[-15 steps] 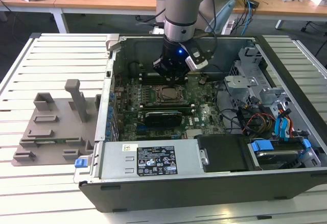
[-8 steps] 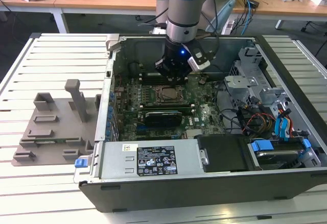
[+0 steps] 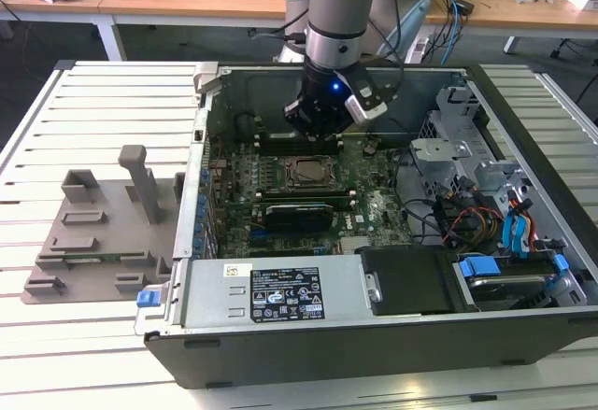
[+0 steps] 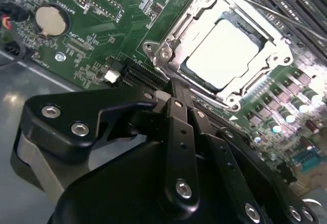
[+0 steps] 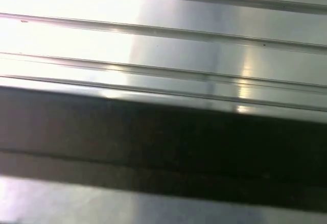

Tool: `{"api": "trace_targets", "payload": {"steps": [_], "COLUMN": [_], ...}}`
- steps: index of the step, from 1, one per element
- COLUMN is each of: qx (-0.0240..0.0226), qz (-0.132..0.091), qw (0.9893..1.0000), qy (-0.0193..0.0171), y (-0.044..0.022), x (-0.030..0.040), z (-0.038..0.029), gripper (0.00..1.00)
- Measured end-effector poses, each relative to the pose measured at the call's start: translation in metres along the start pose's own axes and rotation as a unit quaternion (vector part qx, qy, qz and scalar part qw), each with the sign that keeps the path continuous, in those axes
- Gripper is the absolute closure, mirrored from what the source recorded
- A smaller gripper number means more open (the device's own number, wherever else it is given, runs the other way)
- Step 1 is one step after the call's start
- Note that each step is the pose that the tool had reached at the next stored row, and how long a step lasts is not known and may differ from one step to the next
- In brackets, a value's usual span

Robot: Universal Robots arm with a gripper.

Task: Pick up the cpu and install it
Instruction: 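Install the first cpu locking lever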

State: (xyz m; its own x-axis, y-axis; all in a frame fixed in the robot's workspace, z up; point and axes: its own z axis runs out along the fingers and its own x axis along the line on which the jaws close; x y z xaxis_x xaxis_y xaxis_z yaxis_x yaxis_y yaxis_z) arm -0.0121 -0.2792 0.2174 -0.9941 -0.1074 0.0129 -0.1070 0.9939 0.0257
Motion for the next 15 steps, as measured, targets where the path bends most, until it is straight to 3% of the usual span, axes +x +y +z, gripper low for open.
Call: {"api": "trace_targets", "payload": {"steps": [2,7,15], "qx": [0.0002,0.0002,0.0006], "qz": [0.000,0.000,0.000], "qw": [1.0000,1.0000,1.0000], "qy": [0.0000,0.0000,0.0001], "y": [-0.0003,-0.0086,-0.0406], "x": [0.0001,0.0011,0.0045], "z": [-0.0087,-0.0098,-0.0107], "gripper": [0.89,0.89,0.89]}}
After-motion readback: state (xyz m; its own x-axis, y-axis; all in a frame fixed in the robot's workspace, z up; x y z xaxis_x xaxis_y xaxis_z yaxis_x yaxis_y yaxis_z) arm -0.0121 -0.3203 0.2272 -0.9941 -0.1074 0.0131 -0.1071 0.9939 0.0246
